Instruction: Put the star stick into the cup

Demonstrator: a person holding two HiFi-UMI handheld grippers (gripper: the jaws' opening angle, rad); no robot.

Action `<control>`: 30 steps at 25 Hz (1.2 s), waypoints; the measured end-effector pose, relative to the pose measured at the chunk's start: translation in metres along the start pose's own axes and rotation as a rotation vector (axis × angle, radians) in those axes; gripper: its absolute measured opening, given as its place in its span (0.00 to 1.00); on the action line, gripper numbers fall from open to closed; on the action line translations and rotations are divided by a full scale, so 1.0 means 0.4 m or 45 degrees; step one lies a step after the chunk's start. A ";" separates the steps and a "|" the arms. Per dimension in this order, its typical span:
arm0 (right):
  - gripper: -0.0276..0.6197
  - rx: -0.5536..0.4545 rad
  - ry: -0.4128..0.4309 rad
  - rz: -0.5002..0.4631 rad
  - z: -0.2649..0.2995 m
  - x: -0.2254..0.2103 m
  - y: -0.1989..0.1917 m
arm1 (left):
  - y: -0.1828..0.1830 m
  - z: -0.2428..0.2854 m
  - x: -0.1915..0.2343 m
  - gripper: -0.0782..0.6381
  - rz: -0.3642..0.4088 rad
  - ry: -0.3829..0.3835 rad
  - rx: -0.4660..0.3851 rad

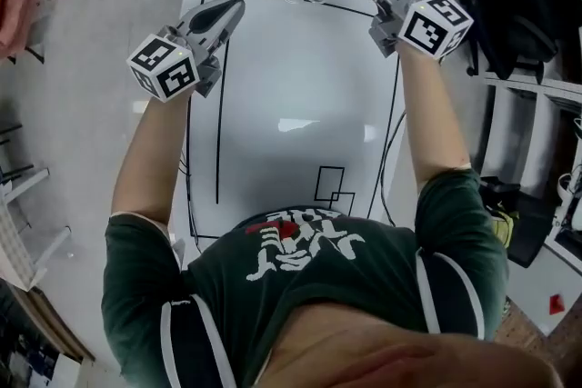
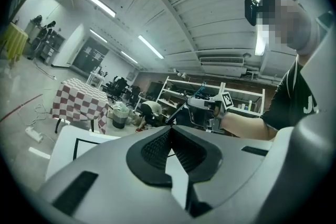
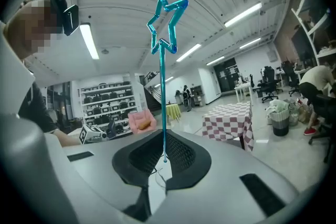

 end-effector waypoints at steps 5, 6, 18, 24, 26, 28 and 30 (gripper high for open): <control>0.11 0.059 0.021 -0.018 0.059 -0.035 -0.076 | -0.054 0.064 0.042 0.12 -0.011 -0.027 0.038; 0.11 0.075 0.024 -0.016 0.066 -0.040 -0.089 | -0.065 0.075 0.047 0.12 -0.011 -0.032 0.046; 0.11 0.198 0.057 -0.028 0.106 -0.044 -0.180 | -0.122 0.138 0.053 0.12 -0.003 -0.076 0.088; 0.11 0.301 0.033 -0.070 0.123 -0.036 -0.214 | -0.121 0.137 0.046 0.12 0.004 -0.094 0.088; 0.19 0.331 0.024 -0.077 0.126 -0.032 -0.222 | -0.122 0.137 0.040 0.12 0.004 -0.101 0.085; 0.33 0.355 0.019 -0.073 0.129 -0.030 -0.229 | -0.123 0.137 0.036 0.12 0.001 -0.107 0.082; 0.35 0.367 0.016 -0.069 0.131 -0.029 -0.234 | -0.125 0.136 0.033 0.12 -0.005 -0.110 0.078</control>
Point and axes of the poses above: the fingertips, and each gripper's own axes: z forward along the fingers, x to its left, y out of its top, the point moved 6 cm from there along -z, backward along the fingers, and after that the axes turned 7 degrees about -y, right-handed, at the moved point
